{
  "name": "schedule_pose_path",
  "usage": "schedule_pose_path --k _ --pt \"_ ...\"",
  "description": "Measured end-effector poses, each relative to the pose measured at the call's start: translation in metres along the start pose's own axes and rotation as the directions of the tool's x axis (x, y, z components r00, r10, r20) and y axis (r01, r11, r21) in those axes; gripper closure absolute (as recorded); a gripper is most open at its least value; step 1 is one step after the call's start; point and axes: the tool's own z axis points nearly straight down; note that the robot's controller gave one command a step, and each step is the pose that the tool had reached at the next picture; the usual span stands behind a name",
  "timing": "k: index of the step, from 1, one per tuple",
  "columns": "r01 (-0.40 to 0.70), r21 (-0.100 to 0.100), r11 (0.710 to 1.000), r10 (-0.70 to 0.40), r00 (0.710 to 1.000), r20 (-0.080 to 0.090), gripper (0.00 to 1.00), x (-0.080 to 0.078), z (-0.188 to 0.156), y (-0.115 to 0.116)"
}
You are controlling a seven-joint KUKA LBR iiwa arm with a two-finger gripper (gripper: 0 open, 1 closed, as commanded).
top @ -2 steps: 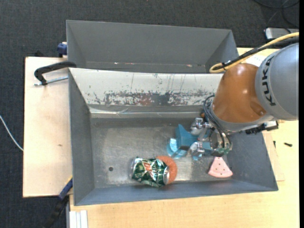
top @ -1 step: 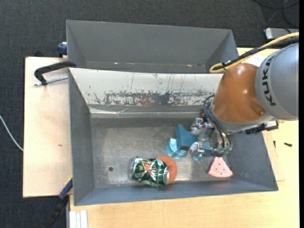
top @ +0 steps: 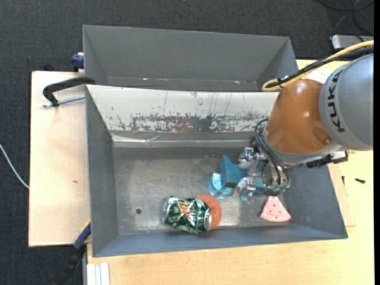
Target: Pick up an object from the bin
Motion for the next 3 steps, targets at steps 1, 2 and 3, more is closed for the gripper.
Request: schedule_pose_path --k 1,2,3 --pt "0.0 0.0 1.0 0.0 1.0 0.0 1.0 0.0 0.0 0.0" --pt "0.0 0.0 1.0 0.0 1.0 0.0 1.0 0.0 0.0 0.0" --pt "0.0 0.0 1.0 0.0 1.0 0.0 1.0 0.0 0.0 0.0"
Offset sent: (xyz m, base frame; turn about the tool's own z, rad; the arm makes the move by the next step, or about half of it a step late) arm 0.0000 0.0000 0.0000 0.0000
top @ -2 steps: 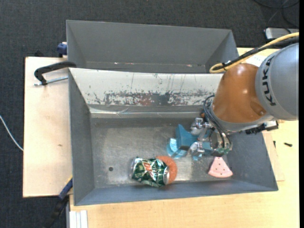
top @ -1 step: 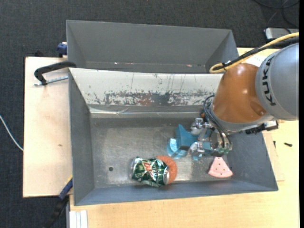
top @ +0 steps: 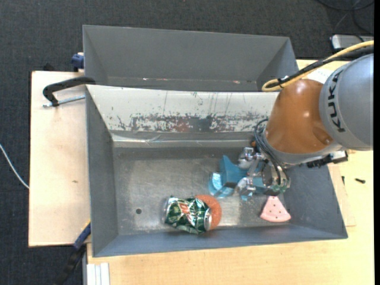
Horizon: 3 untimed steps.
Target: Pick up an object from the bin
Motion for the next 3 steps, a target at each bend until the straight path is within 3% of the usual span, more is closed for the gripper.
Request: schedule_pose_path --k 3 --pt "0.0 0.0 1.0 0.0 1.0 0.0 1.0 0.0 0.0 0.0"
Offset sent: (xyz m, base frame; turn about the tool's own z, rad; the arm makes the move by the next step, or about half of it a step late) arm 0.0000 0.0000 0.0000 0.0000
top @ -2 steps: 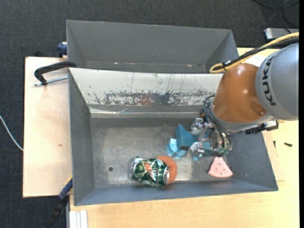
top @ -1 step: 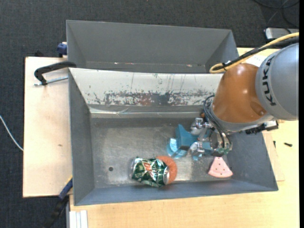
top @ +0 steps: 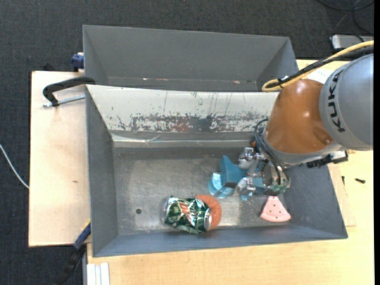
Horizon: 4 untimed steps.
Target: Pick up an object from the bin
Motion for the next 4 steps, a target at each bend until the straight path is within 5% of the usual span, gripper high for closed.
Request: schedule_pose_path --k 4 --pt "0.0 0.0 1.0 0.0 1.0 0.0 1.0 0.0 0.0 0.0"
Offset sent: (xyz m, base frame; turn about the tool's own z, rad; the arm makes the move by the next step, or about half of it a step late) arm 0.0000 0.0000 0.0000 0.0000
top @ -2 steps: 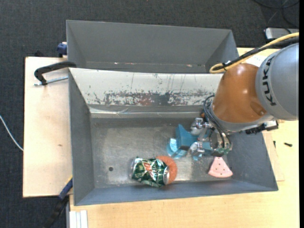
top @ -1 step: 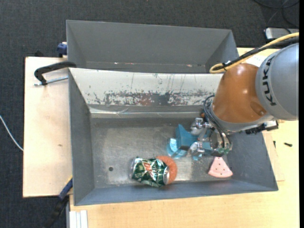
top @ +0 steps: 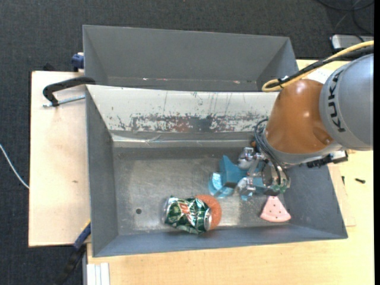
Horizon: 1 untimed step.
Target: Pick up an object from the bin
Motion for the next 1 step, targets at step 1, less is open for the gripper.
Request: schedule_pose_path --k 1 --pt "0.0 0.0 1.0 0.0 1.0 0.0 1.0 0.0 0.0 0.0"
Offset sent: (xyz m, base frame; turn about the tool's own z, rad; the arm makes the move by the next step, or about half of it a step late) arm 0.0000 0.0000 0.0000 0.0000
